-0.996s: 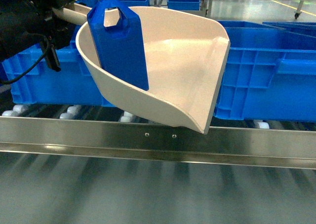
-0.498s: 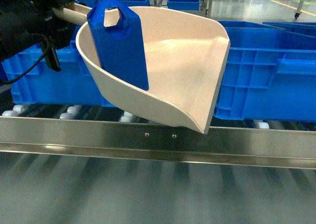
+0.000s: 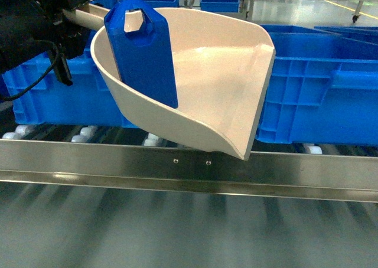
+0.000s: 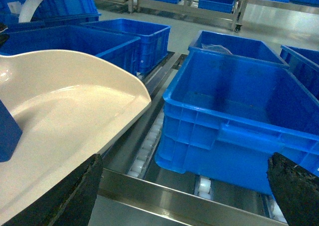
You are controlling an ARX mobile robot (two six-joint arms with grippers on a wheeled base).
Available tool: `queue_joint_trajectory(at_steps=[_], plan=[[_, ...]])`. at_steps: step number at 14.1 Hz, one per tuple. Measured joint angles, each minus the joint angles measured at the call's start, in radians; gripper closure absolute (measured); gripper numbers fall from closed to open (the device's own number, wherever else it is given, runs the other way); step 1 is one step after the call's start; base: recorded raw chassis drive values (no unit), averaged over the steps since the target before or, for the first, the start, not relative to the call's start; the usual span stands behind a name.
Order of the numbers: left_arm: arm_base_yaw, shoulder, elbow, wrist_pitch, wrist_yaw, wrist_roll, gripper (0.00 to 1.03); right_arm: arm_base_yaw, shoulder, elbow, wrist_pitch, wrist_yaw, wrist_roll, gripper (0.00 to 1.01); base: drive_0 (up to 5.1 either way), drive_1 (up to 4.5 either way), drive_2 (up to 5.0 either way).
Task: Place part in tray to right shelf
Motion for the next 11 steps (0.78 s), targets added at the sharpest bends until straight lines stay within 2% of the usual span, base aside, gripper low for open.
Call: queue_joint_trajectory(at_steps=[1,2,3,5,7,8,9,10,11], plan=[[-0.004,-0.011,0.000,-0.033,-0.024,0.000,0.91,0.000,0.000,0.000,0.000,0.000,0.000,0.03,0.0,0.00,0.0],[-0.016,-0.082,-0.012,-0.209,-0.185,0.000,0.91,0.000,0.000,0.000,0.001,0.000,0.000,0.03,0.0,0.00,0.0],[-0.020,-0.138,-0.013,-0.225,-0.280,-0.005,0.91,0.000,0.000,0.000,0.000,0.000,0.000,0.03,0.0,0.00,0.0],[-0.001,-0.204,0.036,-0.174,-0.314,-0.026,0.91,0.000,0.000,0.000,0.000,0.000,0.000,0.03,0.0,0.00,0.0],[0.037,-0.206,0.076,-0.244,-0.354,-0.024,0.91,0.000,0.000,0.000,0.000,0.000,0.000,0.03,0.0,0.00,0.0],[0.066,-0.210,0.114,-0.327,-0.396,-0.020,0.91,0.000,0.000,0.000,0.000,0.000,0.000,0.03,0.0,0.00,0.0],[0.107,-0.216,0.162,-0.415,-0.464,0.002,0.91,0.000,0.000,0.000,0.000,0.000,0.000,0.03,0.0,0.00,0.0],[0.146,-0.220,0.213,-0.518,-0.552,0.047,0.91,0.000,0.000,0.000,0.000,0.000,0.000,0.03,0.0,0.00,0.0],[0.178,-0.217,0.263,-0.601,-0.647,0.113,0.91,0.000,0.000,0.000,0.000,0.000,0.000,0.03,0.0,0.00,0.0]])
